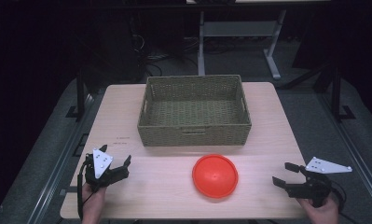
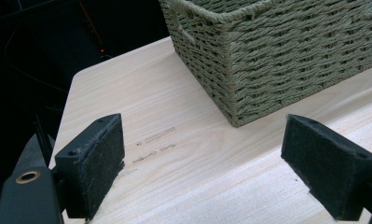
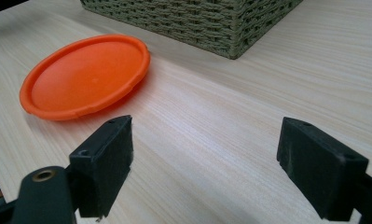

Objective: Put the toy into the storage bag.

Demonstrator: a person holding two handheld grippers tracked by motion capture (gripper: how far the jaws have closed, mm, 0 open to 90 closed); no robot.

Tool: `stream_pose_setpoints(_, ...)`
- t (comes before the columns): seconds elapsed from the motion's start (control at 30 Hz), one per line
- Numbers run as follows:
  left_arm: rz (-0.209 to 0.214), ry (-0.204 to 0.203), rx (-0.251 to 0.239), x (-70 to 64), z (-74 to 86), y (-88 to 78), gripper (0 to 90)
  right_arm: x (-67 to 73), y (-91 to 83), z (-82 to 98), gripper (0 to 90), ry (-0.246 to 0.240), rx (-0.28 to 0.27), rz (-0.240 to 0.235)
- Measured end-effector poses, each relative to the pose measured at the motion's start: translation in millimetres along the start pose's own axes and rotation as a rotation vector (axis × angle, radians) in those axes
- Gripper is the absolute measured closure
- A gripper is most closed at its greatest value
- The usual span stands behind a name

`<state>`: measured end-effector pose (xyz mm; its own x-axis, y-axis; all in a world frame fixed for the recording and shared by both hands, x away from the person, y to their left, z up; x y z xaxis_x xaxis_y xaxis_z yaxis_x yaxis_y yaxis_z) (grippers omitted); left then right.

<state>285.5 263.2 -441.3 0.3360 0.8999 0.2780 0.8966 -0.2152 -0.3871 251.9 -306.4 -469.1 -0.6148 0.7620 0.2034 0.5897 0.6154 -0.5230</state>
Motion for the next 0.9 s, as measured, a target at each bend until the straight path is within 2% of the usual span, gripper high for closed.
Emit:
stream_pose_setpoints(0.3,0.003,-0.002,-0.006,-0.4,0.0,-2.1,12.7,4.6,4.3,-3.9,16.5,0.009,0.001,-0.022)
stream_pose_setpoints(0.5,0.007,-0.002,-0.004,-0.4,0.5,-0.6,12.7,10.9,11.8,-9.6,15.9,0.006,0.04,-0.046)
stream_pose_setpoints(0.6,0.006,0.001,-0.003,-1.1,0.3,-1.0,12.7,16.0,19.0,-18.4,15.3,-0.004,0.072,-0.069)
stream_pose_setpoints(0.7,0.002,0.003,-0.002,0.2,0.9,-1.7,12.7,20.1,21.9,-25.0,15.3,0.0,0.078,-0.092)
stream_pose_setpoints(0.9,-0.011,-0.014,-0.002,3.8,2.3,-2.1,12.7,24.0,29.4,-32.6,15.2,-0.019,0.107,-0.099)
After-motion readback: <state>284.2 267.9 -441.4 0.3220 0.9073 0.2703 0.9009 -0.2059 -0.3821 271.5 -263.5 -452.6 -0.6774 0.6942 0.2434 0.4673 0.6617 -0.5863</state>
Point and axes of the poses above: each handheld gripper's, and its own axes: y roughly forward along the jaws, z roughly out of its underside, x roughly to its left, the point moved 4 cm from there along y, roughly forward along the jaws, and after that the axes turned 2 degrees about y, right-handed, at the moved point
